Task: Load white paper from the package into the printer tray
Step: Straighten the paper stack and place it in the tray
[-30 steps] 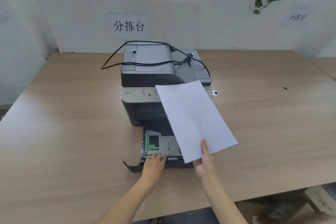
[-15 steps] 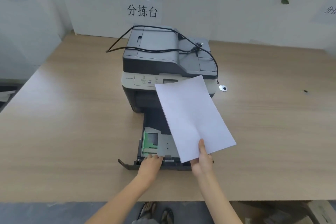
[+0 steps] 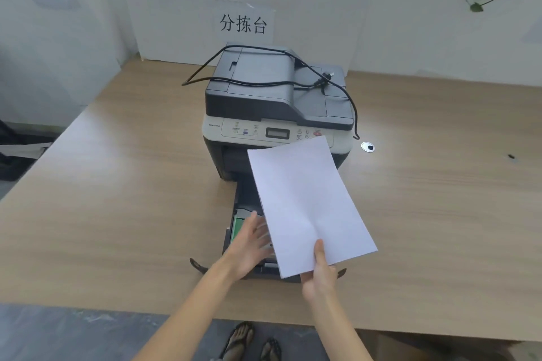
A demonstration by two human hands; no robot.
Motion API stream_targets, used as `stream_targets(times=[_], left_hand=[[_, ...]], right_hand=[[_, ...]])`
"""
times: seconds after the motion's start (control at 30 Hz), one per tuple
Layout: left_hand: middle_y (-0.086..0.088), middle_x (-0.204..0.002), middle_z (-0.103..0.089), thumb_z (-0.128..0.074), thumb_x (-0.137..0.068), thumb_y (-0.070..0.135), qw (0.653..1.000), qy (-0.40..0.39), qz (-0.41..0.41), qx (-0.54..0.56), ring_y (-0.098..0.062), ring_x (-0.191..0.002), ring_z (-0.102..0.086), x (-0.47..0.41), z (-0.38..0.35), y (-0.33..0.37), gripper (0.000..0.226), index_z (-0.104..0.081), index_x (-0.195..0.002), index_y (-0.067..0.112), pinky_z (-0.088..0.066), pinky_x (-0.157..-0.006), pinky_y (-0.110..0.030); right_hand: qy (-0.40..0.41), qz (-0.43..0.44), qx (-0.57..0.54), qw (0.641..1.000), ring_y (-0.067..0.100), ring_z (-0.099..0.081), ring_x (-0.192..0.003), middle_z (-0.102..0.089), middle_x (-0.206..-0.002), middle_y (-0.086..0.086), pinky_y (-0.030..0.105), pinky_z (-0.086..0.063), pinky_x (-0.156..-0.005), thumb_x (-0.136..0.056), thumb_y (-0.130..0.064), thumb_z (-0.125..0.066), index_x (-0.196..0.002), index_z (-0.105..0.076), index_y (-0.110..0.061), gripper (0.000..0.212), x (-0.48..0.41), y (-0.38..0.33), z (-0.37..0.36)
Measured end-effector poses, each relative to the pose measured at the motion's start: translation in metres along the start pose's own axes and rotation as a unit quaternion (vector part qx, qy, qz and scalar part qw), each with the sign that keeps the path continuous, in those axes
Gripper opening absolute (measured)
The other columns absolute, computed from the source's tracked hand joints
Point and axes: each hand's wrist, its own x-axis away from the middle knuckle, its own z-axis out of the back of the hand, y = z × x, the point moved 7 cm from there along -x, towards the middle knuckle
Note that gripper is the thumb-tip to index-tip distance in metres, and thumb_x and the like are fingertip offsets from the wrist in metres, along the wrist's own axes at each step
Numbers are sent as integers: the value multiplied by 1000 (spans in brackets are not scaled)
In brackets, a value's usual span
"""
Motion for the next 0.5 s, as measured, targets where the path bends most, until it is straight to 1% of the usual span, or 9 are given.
stream_targets(times=[0.07,0.1,0.13,0.2,0.23,0.3,0.37,0.43,0.5], left_hand=[[-2,-127,-65,-40,-98,48,998,4,-29,-59,-24,-116,-62,2,-17,11,44,-54,-130,22,-48,-96,-45],[-3,-127,-66,-47,-97,40,994,25,-36,-96,-25,-115,-62,3,-21,13,39,-53,-131,21,-49,-96,-46],[-6,-127,-65,-53,-96,28,990,67,-45,-120,-27,-114,-62,2,-20,14,37,-51,-131,16,-50,-96,-46],[-14,-128,-62,-53,-93,4,978,135,-66,-146,-32,-114,-61,0,-11,14,36,-49,-129,7,-50,-97,-47],[-16,-128,-61,-50,-92,-2,975,148,-68,-149,-34,-114,-60,0,-7,13,37,-48,-129,5,-49,-99,-49],[-17,-125,-61,-47,-91,-7,974,157,-59,-151,-37,-113,-59,2,7,8,41,-47,-130,5,-48,-98,-53],[-12,-116,-65,-46,-90,-8,974,153,-49,-160,-33,-102,-64,6,24,7,42,-48,-129,9,-55,-87,-47],[-4,-104,-68,-46,-90,-8,975,133,-34,-175,-24,-89,-67,6,38,5,42,-51,-126,12,-57,-70,-35],[-3,-101,-68,-46,-89,-7,975,125,-4,-181,-23,-86,-67,3,50,4,41,-51,-124,12,-55,-67,-33]], right_hand=[[8,-5,17,1000,23,-65,-88,-67,-98,0,44,-55,-77,-90,-22,-62,-93,-58,-20,6,3,6,3],[12,-4,27,1000,23,-65,-88,-67,-97,0,44,-55,-78,-89,-22,-63,-94,-58,-20,8,4,9,6],[13,0,37,999,21,-65,-88,-68,-96,-1,41,-56,-75,-88,-22,-64,-95,-59,-20,9,5,11,8],[-3,12,57,998,17,-67,-84,-74,-88,-7,33,-58,-61,-87,-21,-66,-95,-61,-22,10,7,10,12],[-17,17,70,997,15,-69,-82,-76,-82,-11,29,-58,-55,-86,-22,-66,-94,-62,-23,9,8,8,13],[-41,23,102,994,12,-72,-78,-78,-80,-12,28,-59,-54,-86,-25,-65,-97,-65,-25,11,7,2,19],[-65,20,119,991,12,-73,-76,-78,-86,-9,32,-56,-58,-91,-33,-57,-105,-65,-25,18,1,-10,30],[-109,-14,141,984,18,-71,-86,-77,-97,0,35,-50,-67,-96,-43,-41,-114,-64,-20,38,-9,-22,37],[-144,-47,206,967,26,-67,-97,-74,-107,8,36,-48,-70,-98,-43,-35,-116,-64,-16,43,-15,-32,36]])
